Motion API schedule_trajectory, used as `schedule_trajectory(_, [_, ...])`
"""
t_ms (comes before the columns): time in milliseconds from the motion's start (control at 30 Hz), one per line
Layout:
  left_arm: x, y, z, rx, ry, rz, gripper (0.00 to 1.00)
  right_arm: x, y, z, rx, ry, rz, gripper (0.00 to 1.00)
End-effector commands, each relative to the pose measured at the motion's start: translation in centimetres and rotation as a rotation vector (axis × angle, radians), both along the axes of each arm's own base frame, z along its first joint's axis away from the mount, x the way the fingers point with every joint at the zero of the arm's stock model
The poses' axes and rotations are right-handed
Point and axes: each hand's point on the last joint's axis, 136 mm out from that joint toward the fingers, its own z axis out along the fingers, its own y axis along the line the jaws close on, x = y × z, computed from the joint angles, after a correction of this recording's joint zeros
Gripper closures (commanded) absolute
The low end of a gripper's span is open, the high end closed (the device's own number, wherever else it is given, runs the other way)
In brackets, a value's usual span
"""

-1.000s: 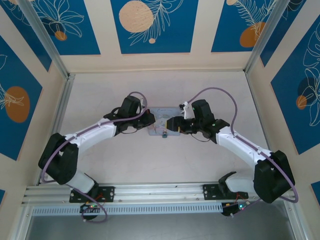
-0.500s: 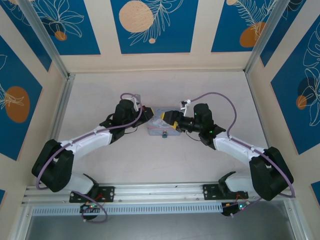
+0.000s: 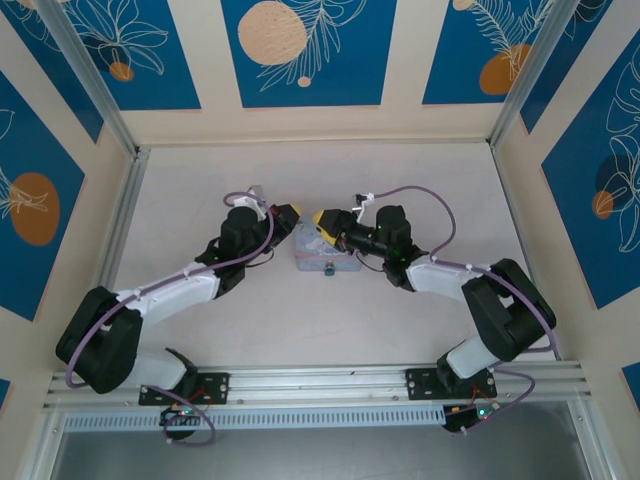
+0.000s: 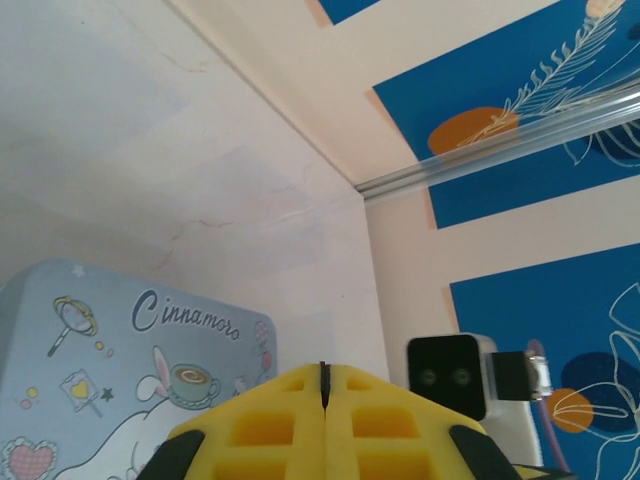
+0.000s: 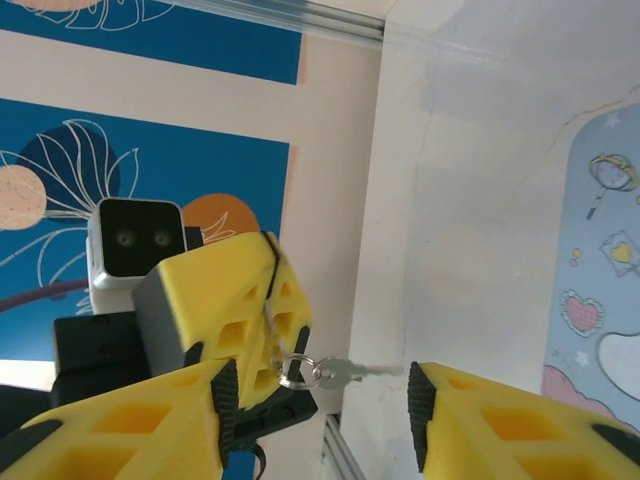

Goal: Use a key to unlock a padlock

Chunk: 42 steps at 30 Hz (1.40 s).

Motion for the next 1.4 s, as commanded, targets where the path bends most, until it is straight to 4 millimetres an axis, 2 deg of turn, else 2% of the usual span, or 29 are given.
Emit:
schedule_trajectory(0, [-0.2, -0.1, 1.9, -0.051, -0.050, 0.015, 1.00, 0.4, 1.3, 3.2, 0.093, -0.065, 0.015, 0.53])
schedule_trajectory(267, [-0.1, -0.1, 2.1, -0.052, -0.057, 0.024, 1.00, 0.1, 3.0, 3.3, 0.105, -0.066, 0.057, 0.60])
schedule_trajectory(600, [-0.1, 0.0, 2.2, -0.051, -0.058, 0.032, 1.00, 0.0, 4.0, 2.8, 0.117, -0.047, 0.088, 0.70])
schedule_trajectory(800, [-0.2, -0.1, 2.1, -0.045, -0.057, 0.029, 1.00, 0.4, 4.0, 2.7, 0.120, -0.044, 0.084, 0.82])
schedule_trajectory(933, [-0.2, 0.0, 1.8, -0.035, -0.047, 0.032, 1.00, 0.5, 4.1, 3.0, 0.132, -0.049, 0.093, 0.98])
schedule_trajectory(1000, [-0.2, 0.1, 1.5, -0.021, -0.037, 0.035, 1.00, 0.6, 3.9, 3.0, 0.132, -0.045, 0.091, 1.00])
schedule_trajectory(1033, [-0.2, 0.1, 1.5, -0.018, -0.037, 0.037, 0.96, 0.7, 3.6, 2.9, 0.130, -0.040, 0.086, 1.00])
schedule_trajectory(1100, [-0.2, 0.5, 1.6, 0.014, -0.041, 0.046, 0.70, 0.9, 2.8, 2.3, 0.118, -0.024, 0.074, 1.00])
schedule_trajectory(1200, [-0.3, 1.6, 2.7, 0.103, -0.070, 0.059, 0.43, 0.8, 1.3, 1.5, 0.089, -0.008, 0.069, 1.00])
schedule_trajectory(1367, [-0.3, 3.4, 4.2, 0.283, -0.060, 0.017, 0.23, -0.1, -1.1, 0.2, -0.013, 0.000, 0.107, 1.00])
